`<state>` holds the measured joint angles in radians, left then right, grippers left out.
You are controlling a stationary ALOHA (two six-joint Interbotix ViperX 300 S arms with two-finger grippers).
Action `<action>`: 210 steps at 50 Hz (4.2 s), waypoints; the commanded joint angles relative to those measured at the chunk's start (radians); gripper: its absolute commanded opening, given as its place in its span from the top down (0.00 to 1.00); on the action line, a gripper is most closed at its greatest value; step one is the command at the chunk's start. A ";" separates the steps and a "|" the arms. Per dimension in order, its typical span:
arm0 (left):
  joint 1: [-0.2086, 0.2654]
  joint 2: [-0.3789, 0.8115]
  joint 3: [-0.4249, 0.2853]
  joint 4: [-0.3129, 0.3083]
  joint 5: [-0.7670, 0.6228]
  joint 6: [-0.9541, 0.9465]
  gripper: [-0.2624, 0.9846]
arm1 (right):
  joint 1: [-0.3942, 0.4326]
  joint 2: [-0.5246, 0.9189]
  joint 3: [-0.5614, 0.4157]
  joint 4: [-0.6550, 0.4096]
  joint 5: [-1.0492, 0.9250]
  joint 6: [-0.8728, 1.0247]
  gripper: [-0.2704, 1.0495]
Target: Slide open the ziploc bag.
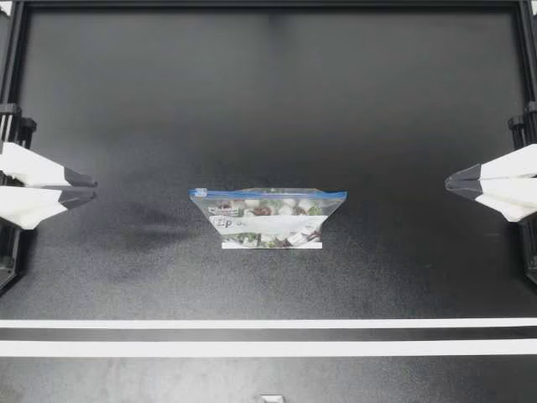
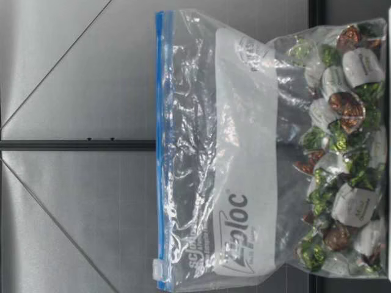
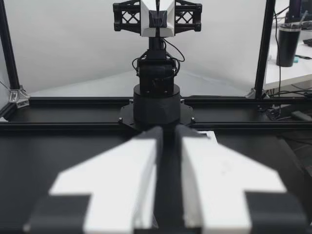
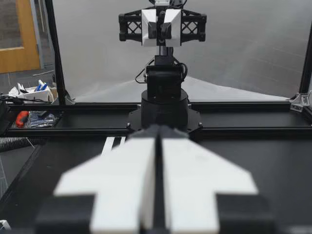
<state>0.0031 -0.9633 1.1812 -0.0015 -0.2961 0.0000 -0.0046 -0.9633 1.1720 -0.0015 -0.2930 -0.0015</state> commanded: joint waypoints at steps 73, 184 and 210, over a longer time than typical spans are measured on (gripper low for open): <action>0.066 0.664 0.075 -0.143 -0.387 0.003 0.46 | -0.106 0.841 -0.523 -0.054 -0.092 -0.012 0.51; 0.064 0.822 -0.009 -0.121 -0.479 -0.018 0.96 | -0.072 1.127 -0.841 -0.077 0.391 -0.023 0.88; 0.063 0.822 0.000 -0.127 -0.477 -0.009 0.96 | -0.072 1.072 -0.911 -0.083 0.795 -0.152 0.89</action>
<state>0.0644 -0.1335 1.1858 -0.1273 -0.7701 -0.0107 -0.0736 0.1611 0.2777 -0.0828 0.4449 -0.1427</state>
